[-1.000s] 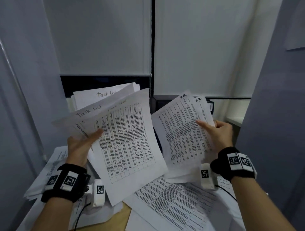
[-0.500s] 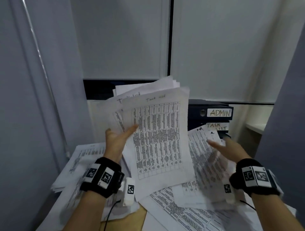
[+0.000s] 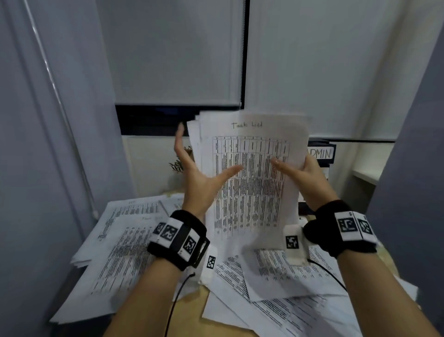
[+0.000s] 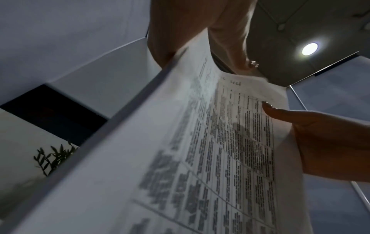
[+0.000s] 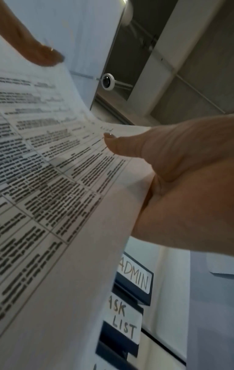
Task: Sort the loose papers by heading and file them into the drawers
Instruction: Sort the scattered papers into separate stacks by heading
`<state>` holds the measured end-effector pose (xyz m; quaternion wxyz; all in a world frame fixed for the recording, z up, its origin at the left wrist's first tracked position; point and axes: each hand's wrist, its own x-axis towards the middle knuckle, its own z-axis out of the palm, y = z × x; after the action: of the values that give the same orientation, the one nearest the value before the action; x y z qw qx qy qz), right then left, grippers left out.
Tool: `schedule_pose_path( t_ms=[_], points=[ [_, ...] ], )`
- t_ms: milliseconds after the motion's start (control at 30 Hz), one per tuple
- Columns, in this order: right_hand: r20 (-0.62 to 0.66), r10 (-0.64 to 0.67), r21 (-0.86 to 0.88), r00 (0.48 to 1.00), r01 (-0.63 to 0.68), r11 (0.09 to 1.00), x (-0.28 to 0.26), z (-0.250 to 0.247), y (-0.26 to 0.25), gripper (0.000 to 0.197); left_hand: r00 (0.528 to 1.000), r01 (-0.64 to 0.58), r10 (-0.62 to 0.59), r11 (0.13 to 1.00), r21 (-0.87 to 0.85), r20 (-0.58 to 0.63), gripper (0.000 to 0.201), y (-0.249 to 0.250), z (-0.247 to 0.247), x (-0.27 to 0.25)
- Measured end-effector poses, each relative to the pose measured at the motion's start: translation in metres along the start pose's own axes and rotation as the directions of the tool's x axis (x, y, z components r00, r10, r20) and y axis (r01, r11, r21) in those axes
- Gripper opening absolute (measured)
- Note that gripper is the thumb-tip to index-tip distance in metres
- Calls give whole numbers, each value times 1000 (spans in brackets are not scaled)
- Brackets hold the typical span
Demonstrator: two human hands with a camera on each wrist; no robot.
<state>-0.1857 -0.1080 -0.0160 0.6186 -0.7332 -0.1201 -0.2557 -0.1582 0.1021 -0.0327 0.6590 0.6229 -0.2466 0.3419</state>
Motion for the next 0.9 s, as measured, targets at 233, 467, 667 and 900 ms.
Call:
schedule_pose_path(
  t_ms=[233, 467, 667, 900],
  points=[
    [137, 113, -55, 984, -107, 993, -16, 4, 17, 47, 945, 272, -278, 961, 59, 174, 132, -20, -3, -9],
    [309, 333, -107, 891, -315, 943, -26, 3, 47, 55, 733, 586, -617, 787, 196, 285, 82, -53, -13, -16],
    [308, 336, -110, 890, -318, 942, -13, 19, 34, 36, 785, 504, -554, 831, 235, 276, 51, -41, -7, -7],
    [184, 350, 44, 918, -364, 930, 14, 78, 16, 20, 906, 422, -417, 866, 270, -78, 21, -27, -61, 29]
  ],
)
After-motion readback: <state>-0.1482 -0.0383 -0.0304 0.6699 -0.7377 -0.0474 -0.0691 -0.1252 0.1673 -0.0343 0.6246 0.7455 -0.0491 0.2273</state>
